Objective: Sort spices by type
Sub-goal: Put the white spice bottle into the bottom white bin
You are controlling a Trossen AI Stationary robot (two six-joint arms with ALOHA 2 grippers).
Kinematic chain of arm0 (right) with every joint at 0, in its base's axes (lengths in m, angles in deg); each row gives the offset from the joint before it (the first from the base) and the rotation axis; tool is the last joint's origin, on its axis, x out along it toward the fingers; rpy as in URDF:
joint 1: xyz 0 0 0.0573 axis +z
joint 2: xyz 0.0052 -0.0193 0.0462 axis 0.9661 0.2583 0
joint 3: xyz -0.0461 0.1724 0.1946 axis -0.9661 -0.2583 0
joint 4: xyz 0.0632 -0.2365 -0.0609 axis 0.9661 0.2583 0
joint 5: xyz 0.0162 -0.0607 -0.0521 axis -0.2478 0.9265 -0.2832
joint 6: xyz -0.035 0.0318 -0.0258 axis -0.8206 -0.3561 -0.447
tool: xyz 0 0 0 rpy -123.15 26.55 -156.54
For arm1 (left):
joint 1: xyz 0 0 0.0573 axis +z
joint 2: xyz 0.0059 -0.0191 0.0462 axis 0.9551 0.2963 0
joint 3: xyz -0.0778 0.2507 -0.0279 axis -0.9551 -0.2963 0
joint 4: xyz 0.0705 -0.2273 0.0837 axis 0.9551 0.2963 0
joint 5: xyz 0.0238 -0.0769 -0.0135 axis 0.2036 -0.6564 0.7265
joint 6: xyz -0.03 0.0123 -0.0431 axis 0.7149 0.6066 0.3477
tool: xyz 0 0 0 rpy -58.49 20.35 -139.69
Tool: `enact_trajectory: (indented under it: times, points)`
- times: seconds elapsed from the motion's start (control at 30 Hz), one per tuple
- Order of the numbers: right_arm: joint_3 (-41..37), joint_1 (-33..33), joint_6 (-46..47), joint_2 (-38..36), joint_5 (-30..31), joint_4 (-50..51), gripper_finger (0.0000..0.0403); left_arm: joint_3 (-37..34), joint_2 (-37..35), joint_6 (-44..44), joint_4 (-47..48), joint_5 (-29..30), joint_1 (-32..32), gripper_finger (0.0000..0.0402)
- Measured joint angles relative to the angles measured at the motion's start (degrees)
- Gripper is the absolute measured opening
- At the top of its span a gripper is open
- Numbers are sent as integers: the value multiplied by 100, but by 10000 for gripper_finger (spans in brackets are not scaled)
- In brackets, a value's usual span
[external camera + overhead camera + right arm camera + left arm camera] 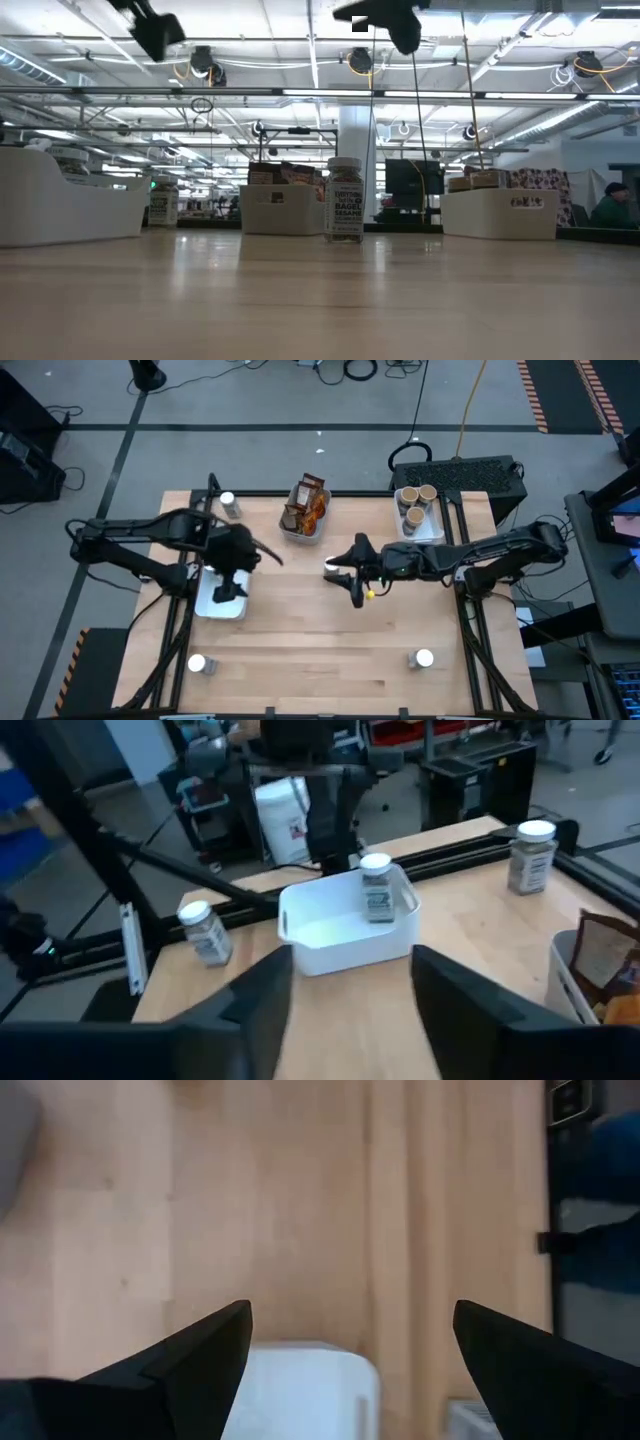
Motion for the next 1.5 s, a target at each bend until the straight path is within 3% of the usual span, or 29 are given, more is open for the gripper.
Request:
enact_trajectory:
  times: [0.27, 0.5, 0.63, 0.77, 0.93, 1.03, 1.23, 1.5]
  points:
    - [715, 352, 4, 2, -302, 1703, 19, 0, -416, 2599, 48, 128, -1462, 349]
    - [772, 1031, -75, 52, -291, 2375, 2, -3, -214, 5335, 127, 227, -3194, 349]
    - [765, 1398, 43, 140, 28, 2361, 1, -4, 27, 6314, -23, 109, -4134, 349]
    - [765, 1689, 337, 239, 204, 2325, 1, -4, 391, 6170, 177, 304, -4878, 349]
    - [765, 1902, 524, 466, 467, 2004, 1, -7, 898, 4547, 334, 659, -5402, 349]
    - [765, 1924, 591, 606, 505, 1807, 0, -7, 1157, 4099, 338, 688, -5577, 349]
    - [765, 1919, 921, 778, 500, 1644, 0, -115, 1323, 4349, 385, 717, -5755, 349]
    - [765, 1905, 942, 774, 660, 1515, 0, -623, 1297, 4688, -331, 762, -5967, 349]
